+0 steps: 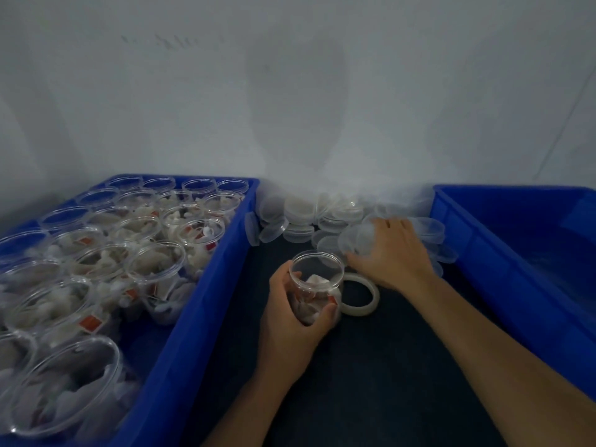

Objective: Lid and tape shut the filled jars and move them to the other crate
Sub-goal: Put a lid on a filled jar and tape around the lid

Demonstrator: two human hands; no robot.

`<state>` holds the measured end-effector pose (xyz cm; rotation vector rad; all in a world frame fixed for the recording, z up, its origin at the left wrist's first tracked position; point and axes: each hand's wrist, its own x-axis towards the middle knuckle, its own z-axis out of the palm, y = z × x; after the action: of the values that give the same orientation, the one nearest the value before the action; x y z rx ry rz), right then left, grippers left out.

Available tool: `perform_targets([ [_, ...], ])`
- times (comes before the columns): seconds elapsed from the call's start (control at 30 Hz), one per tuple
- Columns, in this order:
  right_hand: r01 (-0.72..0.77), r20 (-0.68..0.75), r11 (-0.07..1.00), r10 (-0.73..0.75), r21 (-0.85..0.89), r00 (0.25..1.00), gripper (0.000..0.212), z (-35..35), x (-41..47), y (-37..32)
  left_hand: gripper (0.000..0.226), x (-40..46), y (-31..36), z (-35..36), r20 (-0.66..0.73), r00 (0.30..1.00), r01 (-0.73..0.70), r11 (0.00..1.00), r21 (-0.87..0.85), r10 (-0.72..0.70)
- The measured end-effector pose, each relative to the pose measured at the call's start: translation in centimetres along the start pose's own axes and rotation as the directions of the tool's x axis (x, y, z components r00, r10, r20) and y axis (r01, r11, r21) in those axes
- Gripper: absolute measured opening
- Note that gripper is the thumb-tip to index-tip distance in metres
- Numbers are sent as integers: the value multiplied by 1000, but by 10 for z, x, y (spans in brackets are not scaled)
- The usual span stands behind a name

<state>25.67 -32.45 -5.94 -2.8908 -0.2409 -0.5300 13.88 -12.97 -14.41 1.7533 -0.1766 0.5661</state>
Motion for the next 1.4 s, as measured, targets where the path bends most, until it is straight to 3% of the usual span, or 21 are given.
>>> perform_targets([
  [0.17, 213, 222, 975, -193, -66, 956, 90, -53, -7, 6, 93, 0, 5, 0, -12, 1000, 5, 1000, 26, -5],
  [0.33, 279, 425, 958, -279, 64, 861, 85, -88, -16, -14, 94, -1, 8, -1, -47, 999, -13, 997, 77, 16],
  [0.43, 282, 428, 952, -307, 121, 850, 77, -93, -19, -28, 90, -2, 11, -2, -49, 998, -37, 993, 116, 43],
  [0.6, 242, 391, 934, -332, 261, 859, 84, -86, -17, -41, 84, -4, 13, -1, -25, 996, -81, 981, 176, 86],
  [0.8, 204, 443, 884, -396, 420, 804, 72, -75, -21, -43, 86, -4, 11, 0, -1, 989, -145, 974, 173, 148],
  [0.97, 266, 471, 884, -436, 385, 766, 98, -78, -20, -39, 83, -5, 9, -1, -26, 991, -127, 974, 189, 134],
  [1.2, 359, 539, 856, -514, 372, 667, 91, -85, -22, -39, 79, -3, 12, -4, 1, 983, -180, 954, 239, 186],
  [1.4, 464, 560, 825, -562, 323, 609, 92, -95, -21, -47, 72, -1, 10, -5, 33, 992, -127, 956, 263, 122],
])
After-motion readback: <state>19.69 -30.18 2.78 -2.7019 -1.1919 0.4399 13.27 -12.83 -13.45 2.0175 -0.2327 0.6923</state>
